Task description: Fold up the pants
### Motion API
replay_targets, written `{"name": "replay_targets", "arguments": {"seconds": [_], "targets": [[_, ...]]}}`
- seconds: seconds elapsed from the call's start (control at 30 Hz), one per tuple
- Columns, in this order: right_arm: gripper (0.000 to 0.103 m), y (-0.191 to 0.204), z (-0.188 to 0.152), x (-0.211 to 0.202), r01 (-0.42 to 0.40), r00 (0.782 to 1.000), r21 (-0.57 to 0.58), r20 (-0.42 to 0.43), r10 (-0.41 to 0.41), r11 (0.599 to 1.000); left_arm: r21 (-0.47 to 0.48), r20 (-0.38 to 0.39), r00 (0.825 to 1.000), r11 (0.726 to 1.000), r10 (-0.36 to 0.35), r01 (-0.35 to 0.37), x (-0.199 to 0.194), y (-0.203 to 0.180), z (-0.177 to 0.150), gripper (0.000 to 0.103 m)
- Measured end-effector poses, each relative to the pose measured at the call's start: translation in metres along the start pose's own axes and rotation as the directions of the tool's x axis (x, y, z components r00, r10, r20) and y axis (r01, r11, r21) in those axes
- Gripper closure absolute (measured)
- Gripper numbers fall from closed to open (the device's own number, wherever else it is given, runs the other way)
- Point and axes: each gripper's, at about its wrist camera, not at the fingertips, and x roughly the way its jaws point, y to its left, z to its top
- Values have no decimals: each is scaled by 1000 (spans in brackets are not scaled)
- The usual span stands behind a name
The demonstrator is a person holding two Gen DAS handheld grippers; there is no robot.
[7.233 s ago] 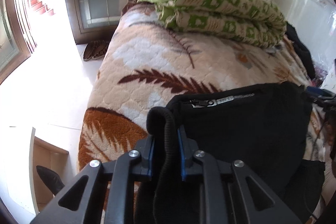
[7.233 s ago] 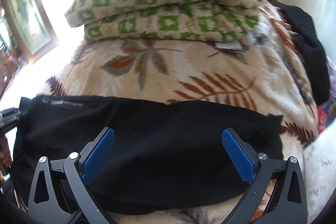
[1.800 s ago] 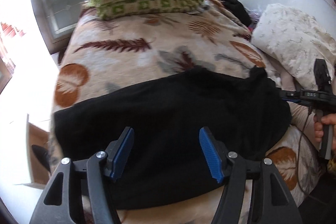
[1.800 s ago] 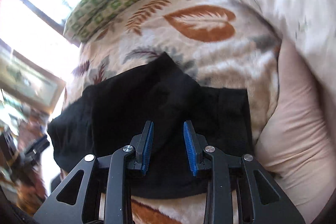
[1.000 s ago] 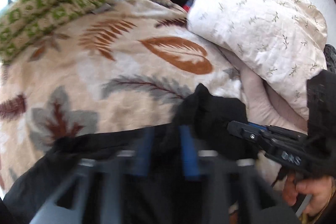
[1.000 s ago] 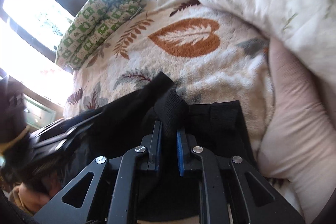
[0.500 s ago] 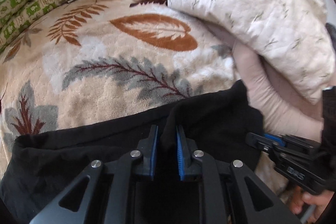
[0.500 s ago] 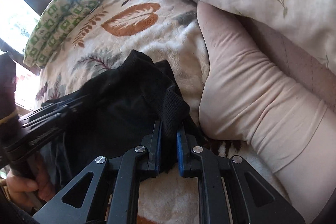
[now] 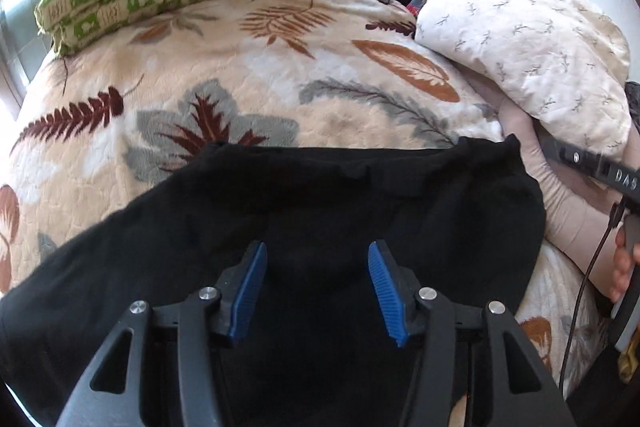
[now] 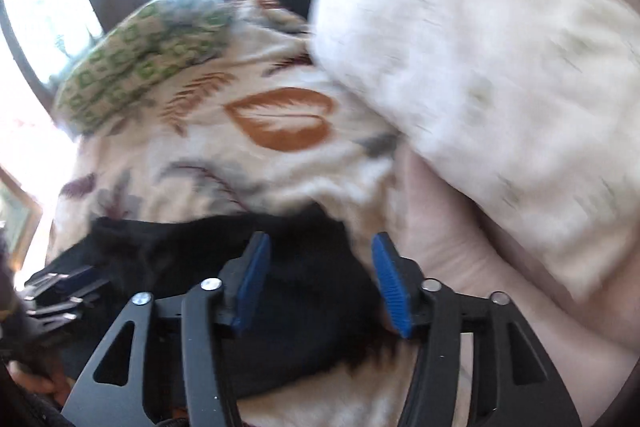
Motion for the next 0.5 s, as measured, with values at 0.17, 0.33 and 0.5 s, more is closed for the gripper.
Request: {"name": "replay_targets", "arguments": {"seconds": [0.17,0.33,0.5], "targets": [[46,-13,27,33,-82,995,-2,-65,82,997,5,18,1000,1000,1,-1,-1,2,9,47],[56,-21,25,51,-164,977,-6,-138,162,986,-24,1,999,999,34,-34,14,11,29,47],[91,-3,11,67,-167,969,-105,-202,144,980,-26,-20,997,997,71,-71,30,11,40,47]]}}
